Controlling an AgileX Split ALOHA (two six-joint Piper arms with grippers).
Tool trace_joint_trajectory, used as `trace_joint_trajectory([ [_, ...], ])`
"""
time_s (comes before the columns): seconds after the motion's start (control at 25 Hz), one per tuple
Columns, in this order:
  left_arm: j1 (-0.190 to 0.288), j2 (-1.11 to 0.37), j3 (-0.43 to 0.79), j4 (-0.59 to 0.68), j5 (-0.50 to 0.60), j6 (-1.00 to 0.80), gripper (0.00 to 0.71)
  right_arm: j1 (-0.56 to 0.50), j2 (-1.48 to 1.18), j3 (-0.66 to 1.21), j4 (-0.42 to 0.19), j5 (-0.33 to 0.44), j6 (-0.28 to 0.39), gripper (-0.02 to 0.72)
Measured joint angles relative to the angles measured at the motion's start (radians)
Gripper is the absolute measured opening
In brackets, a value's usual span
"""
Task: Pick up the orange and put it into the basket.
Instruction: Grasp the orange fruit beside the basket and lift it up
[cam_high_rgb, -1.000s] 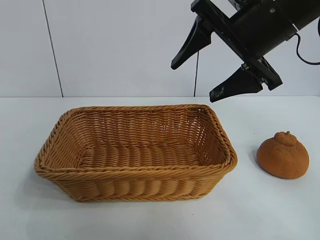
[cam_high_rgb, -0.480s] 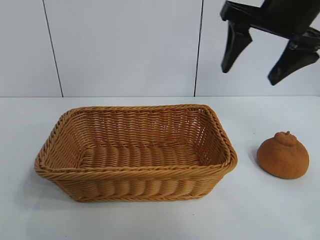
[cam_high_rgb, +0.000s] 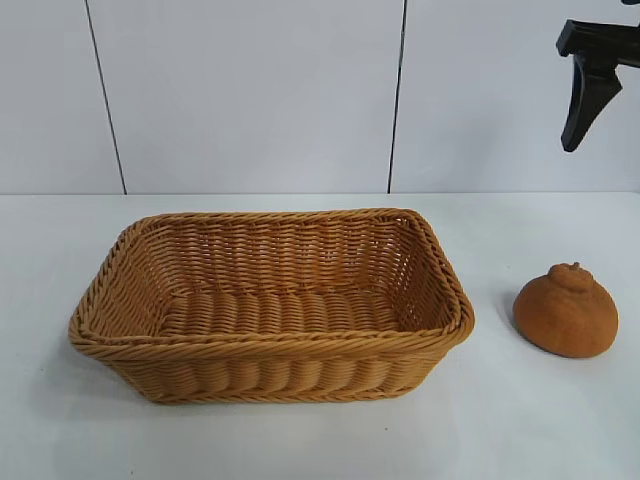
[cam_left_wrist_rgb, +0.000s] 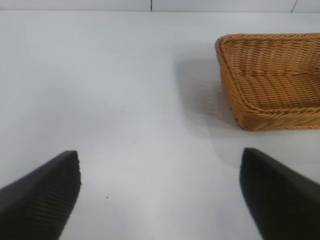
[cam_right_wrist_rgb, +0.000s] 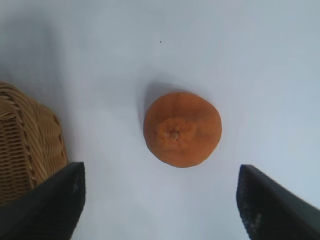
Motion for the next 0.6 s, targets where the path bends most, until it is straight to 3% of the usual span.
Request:
trace_joint_trajectory([
  [0.52, 0.0, 0.0, 0.0, 0.0, -0.001, 0.0, 0.616, -0.001, 0.266, 0.003, 0.002, -0.087, -0.012, 0.564],
  [0.6, 0.0, 0.0, 0.0, 0.0, -0.001, 0.0, 0.616, -0.001, 0.265, 0.003, 0.002, -0.088, -0.014, 0.51],
])
